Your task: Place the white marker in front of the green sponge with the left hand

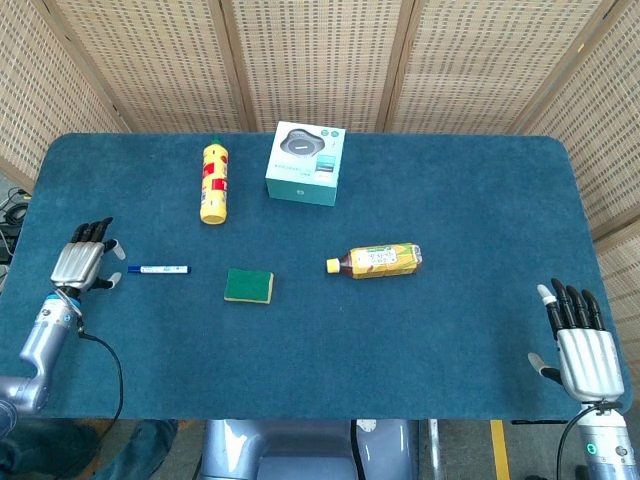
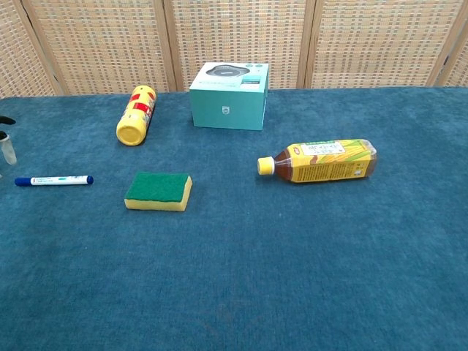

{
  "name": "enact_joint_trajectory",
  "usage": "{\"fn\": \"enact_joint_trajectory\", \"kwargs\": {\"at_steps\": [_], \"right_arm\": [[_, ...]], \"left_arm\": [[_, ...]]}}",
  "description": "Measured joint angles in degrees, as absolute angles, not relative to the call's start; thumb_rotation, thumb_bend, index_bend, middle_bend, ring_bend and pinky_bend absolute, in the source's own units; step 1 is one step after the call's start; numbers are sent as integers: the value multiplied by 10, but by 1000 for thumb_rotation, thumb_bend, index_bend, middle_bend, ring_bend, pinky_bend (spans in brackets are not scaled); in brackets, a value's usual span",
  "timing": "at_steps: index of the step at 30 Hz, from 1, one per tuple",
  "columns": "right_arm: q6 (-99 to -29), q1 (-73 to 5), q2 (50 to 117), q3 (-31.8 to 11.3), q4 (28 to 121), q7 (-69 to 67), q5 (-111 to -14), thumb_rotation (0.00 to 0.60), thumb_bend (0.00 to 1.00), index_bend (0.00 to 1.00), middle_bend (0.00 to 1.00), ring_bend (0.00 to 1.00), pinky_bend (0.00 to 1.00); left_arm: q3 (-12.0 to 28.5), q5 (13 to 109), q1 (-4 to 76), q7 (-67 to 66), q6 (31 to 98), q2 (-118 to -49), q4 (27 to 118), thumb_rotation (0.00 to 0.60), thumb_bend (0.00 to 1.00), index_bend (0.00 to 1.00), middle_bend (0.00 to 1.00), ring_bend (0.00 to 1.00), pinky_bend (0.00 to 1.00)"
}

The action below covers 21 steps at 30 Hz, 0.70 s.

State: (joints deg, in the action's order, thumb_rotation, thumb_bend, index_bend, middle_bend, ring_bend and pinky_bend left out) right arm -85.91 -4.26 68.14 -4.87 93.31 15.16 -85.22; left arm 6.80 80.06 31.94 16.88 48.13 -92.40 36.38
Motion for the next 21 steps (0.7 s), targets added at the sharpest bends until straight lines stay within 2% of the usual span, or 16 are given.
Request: {"fn": "enact_joint_trajectory", "kwargs": {"at_steps": [9,21], "right_arm": [[-858,-44,682,-50,931,151,-848,600,0,29,0,0,0],[-855,-45,682,-52,929,145,-840,600,0,24,0,0,0]], "left_arm": [[60,803,341,181,457,-968,310,600,314,457,0,0,0],[55,800,351,186,443,-991,285,600,321,492,0,0,0]]}}
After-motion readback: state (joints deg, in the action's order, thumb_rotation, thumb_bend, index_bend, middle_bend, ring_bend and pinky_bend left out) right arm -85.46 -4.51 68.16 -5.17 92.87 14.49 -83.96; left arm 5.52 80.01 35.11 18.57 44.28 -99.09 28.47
